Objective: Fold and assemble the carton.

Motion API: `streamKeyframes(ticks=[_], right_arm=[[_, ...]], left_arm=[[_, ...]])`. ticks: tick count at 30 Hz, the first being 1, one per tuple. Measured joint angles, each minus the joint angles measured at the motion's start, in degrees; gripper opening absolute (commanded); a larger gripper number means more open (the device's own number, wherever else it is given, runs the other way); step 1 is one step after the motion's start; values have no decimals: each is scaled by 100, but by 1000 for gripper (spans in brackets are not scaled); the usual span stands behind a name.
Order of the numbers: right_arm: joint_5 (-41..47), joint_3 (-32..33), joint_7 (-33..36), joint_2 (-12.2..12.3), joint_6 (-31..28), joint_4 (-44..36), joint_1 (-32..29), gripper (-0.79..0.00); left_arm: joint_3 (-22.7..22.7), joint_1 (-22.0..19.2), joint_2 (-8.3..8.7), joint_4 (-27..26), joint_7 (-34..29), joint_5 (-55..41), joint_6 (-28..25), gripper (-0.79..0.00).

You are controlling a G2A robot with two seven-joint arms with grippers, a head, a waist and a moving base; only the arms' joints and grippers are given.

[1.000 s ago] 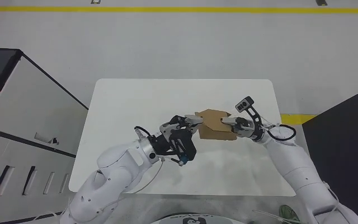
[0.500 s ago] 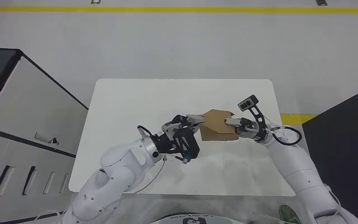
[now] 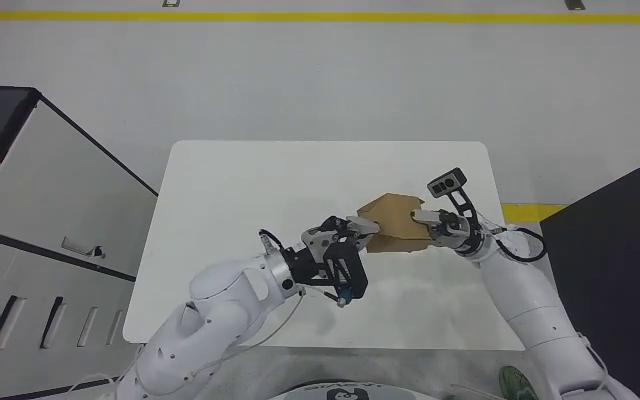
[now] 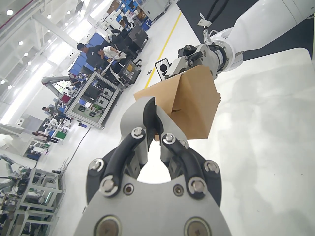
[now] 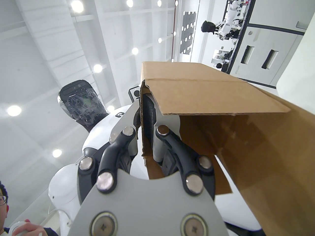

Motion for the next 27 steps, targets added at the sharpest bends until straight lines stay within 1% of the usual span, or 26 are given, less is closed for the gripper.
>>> streamKeyframes(ticks=[5, 8, 16, 20, 24, 27], right_arm=[[155, -150, 0, 34, 22, 17, 19, -785], [141, -200, 0, 47, 74, 63, 43, -785], [140, -197, 0, 46, 71, 60, 42, -785], [-59, -174, -203, 47, 79, -44, 4, -785], [-173, -129, -111, 48, 64, -42, 7, -785], [-186, -118, -1, 38, 20, -8, 35, -785]], left_arm=[[95, -33, -17, 64, 20, -31, 10, -785], [49, -14, -25, 118, -41, -160, 122, -785], [43, -9, -26, 122, -41, -165, 143, -785], [-13, 42, -21, 125, -10, -162, 235, -785], [-79, 98, -6, 84, 6, -123, 208, -785], [-105, 110, 9, 40, 24, -61, 94, -785]])
